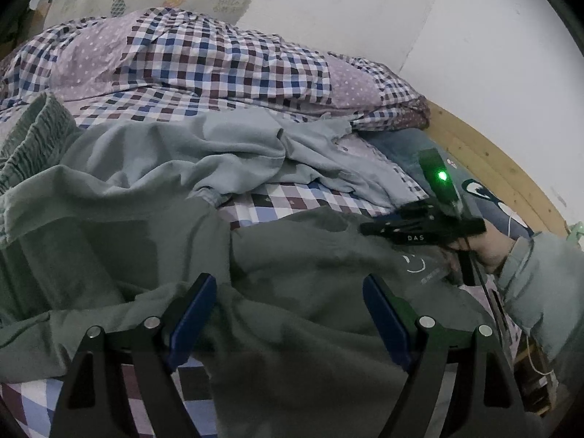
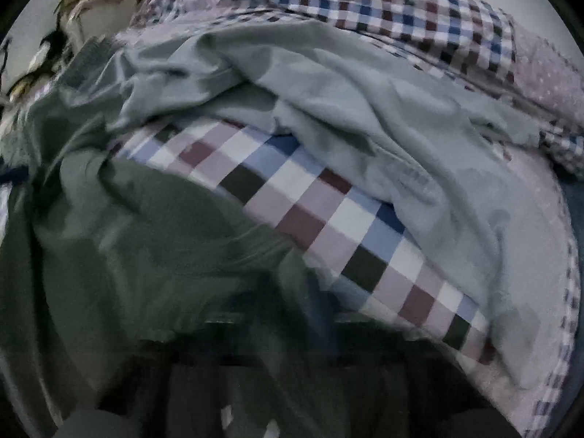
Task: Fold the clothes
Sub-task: 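Pull the sweatshirt side toward the left gripper with the right gripper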
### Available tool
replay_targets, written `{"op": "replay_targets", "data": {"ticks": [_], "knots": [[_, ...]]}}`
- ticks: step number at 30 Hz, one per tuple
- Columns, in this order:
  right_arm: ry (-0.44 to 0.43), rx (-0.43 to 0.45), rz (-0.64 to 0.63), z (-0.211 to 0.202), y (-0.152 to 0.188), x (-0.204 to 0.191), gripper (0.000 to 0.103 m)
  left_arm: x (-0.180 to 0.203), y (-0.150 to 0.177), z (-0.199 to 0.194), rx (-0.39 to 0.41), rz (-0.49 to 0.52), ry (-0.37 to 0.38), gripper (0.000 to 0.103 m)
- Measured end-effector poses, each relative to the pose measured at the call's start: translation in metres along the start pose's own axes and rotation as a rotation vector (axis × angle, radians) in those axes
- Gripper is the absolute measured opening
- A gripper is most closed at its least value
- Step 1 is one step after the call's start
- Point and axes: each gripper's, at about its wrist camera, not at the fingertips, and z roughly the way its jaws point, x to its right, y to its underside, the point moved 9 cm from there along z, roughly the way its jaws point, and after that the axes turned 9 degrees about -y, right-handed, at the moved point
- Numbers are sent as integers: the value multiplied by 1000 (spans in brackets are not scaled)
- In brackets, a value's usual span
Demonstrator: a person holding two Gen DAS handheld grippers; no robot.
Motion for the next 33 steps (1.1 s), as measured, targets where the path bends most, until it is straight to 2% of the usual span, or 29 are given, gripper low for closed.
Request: {"op": "replay_targets", "data": {"ticks": [5, 10, 13, 15, 17, 18, 19, 20, 22, 23, 25, 27, 31, 33], "knots": [[110, 119, -133, -63, 29, -41, 3, -5, -6, -10, 23, -19, 12, 86], [71, 95, -203, -101, 97, -101, 4, -14, -11, -22, 44, -48, 33, 86], [-1, 14, -195, -108, 141, -125, 4, -14, -9, -23, 39, -47, 32, 86], [-62, 8, -161, -115, 146, -131, 4, -14, -8, -24, 36, -47, 31, 86], [-132, 21, -120, -125, 147, -137, 9, -15, -6, -25, 32, -45, 27, 86], [-171, 44, -96, -132, 143, -139, 13, -15, -5, -24, 29, -44, 22, 86], [-215, 96, -67, -140, 131, -139, 24, -15, -4, -22, 25, -46, 20, 86], [-241, 137, -40, -145, 121, -137, 41, -16, -4, -21, 21, -52, 22, 86], [-280, 223, 30, -150, 90, -127, 56, -18, -3, -21, 18, -60, 24, 86], [-294, 250, 67, -146, 74, -120, 59, -19, -3, -21, 18, -63, 25, 86], [-323, 277, 157, -129, 43, -105, 61, -21, -4, -21, 19, -72, 30, 86], [-338, 262, 210, -101, 16, -96, 61, -23, -6, -23, 23, -86, 38, 86], [-323, 154, 180, -46, -17, -115, 60, -31, -8, -28, 32, -121, 52, 86], [-301, 113, 138, -27, -22, -126, 52, -35, -9, -31, 33, -138, 60, 86]]}}
